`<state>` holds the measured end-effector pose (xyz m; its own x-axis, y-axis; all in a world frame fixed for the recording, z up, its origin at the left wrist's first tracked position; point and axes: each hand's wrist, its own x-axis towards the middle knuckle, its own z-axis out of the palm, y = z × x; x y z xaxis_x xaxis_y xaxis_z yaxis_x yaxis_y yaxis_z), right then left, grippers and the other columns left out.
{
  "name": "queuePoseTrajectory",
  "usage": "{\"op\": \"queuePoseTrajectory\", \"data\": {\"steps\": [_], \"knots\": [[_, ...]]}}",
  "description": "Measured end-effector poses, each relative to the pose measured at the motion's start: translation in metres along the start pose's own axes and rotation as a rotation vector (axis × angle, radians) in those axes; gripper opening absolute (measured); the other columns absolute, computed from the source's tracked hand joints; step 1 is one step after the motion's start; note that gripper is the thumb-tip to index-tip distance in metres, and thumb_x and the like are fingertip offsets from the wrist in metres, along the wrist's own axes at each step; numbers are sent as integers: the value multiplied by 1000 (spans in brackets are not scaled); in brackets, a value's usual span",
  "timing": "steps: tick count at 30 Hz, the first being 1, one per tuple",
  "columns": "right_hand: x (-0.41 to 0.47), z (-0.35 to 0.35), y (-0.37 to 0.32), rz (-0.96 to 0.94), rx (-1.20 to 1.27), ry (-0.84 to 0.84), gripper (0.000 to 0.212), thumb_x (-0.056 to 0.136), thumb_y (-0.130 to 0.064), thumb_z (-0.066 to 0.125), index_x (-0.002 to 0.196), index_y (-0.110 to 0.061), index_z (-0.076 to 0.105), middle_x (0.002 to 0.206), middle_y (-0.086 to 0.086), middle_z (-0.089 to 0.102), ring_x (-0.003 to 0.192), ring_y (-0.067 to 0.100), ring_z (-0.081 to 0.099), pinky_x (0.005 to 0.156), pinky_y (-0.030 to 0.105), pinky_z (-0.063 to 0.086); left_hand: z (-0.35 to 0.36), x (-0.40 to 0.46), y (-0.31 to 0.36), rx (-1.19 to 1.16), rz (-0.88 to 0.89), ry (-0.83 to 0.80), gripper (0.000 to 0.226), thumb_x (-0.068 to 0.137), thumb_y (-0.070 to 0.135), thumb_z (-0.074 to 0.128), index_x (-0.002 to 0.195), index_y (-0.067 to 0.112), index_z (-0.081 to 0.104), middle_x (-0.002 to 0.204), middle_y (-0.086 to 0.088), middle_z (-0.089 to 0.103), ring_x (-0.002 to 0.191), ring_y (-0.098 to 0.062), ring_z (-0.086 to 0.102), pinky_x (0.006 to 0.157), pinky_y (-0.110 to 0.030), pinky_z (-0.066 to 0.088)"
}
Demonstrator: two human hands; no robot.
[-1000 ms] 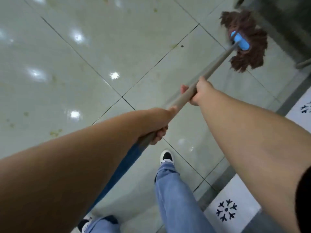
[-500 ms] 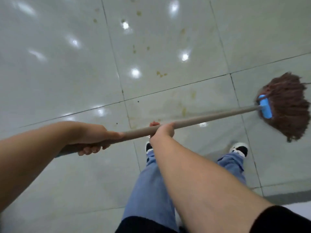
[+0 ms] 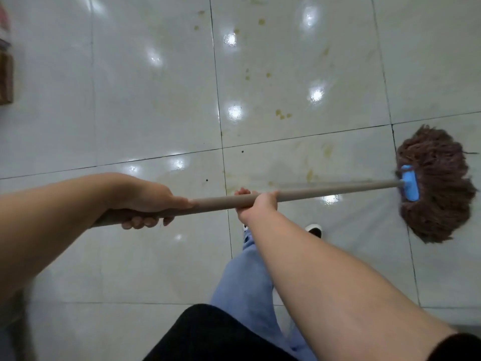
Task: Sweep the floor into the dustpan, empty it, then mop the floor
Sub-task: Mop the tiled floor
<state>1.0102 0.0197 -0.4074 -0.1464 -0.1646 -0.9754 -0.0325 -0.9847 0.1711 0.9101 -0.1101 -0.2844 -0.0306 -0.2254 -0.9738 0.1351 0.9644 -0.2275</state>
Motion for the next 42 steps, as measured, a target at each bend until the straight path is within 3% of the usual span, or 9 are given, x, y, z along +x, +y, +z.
{"op": "queuePoseTrajectory", "data": {"steps": [6, 13, 20, 28, 32, 35, 37, 40, 42], "knots": [[-3, -68, -139, -232, 53, -11, 49, 98, -51, 32, 78, -6, 39, 38, 9, 53, 27, 17, 51, 36, 23, 50, 51, 17, 143, 8, 186, 13, 56, 92, 62, 29, 76, 10, 46, 32, 5, 38, 26, -13, 34, 38, -14, 35], [-18, -153, -285, -471, -76, 233, 45, 98, -51, 31, 89, -13, 53, 69, 4, 57, 49, 17, 55, 35, 22, 50, 140, 15, 308, -170, 410, -98, 56, 92, 61, 28, 73, 10, 41, 26, 4, 32, 20, -9, 27, 37, -7, 30], [-20, -182, -306, -528, 136, 239, 43, 96, -49, 40, 81, -9, 49, 64, 7, 47, 45, 16, 44, 44, 17, 45, 185, 6, 339, -343, 481, -141, 51, 93, 58, 30, 71, 12, 36, 47, 1, 35, 17, -5, 24, 38, -3, 27], [2, -118, -171, -568, 167, 197, 33, 98, -43, 42, 83, -14, 47, 59, -1, 46, 20, 11, 41, 34, 10, 36, 129, 37, 203, -265, 580, -107, 79, 74, 82, 37, 111, 13, 46, 47, 2, 32, 21, -11, 22, 40, -6, 25], [24, -60, -39, -519, 82, 232, 37, 97, -40, 41, 67, -19, 42, 38, -4, 47, 20, 11, 39, 44, 10, 40, 77, 62, 63, -199, 523, -62, 64, 75, 78, 41, 68, 15, 42, 26, 5, 33, 23, -10, 24, 38, -5, 25], [46, -21, 73, -435, 88, 244, 25, 98, -34, 39, 83, -19, 51, 54, -2, 51, 34, 13, 44, 54, 15, 42, 40, 84, -56, -174, 454, -81, 55, 81, 69, 42, 68, 16, 44, 28, 5, 36, 24, -8, 28, 37, -6, 27], [57, 3, 154, -359, 57, 223, 20, 99, -34, 37, 90, -21, 49, 58, -2, 51, 41, 13, 44, 47, 14, 41, 19, 97, -139, -162, 380, -94, 53, 85, 65, 42, 72, 13, 44, 33, 7, 37, 26, -7, 31, 34, -8, 29], [64, 37, 266, -279, 25, 175, 30, 101, -37, 33, 85, -15, 45, 61, 2, 50, 46, 14, 45, 41, 18, 42, -8, 105, -254, -144, 260, -125, 55, 86, 66, 38, 72, 14, 41, 37, 6, 36, 27, -7, 31, 33, -10, 29], [62, 57, 329, -211, -4, 134, 32, 102, -36, 30, 85, -12, 44, 65, 5, 50, 50, 15, 46, 52, 25, 45, -23, 104, -319, -154, 190, -129, 56, 84, 70, 38, 72, 15, 41, 39, 6, 35, 28, -8, 31, 33, -11, 28]]}}
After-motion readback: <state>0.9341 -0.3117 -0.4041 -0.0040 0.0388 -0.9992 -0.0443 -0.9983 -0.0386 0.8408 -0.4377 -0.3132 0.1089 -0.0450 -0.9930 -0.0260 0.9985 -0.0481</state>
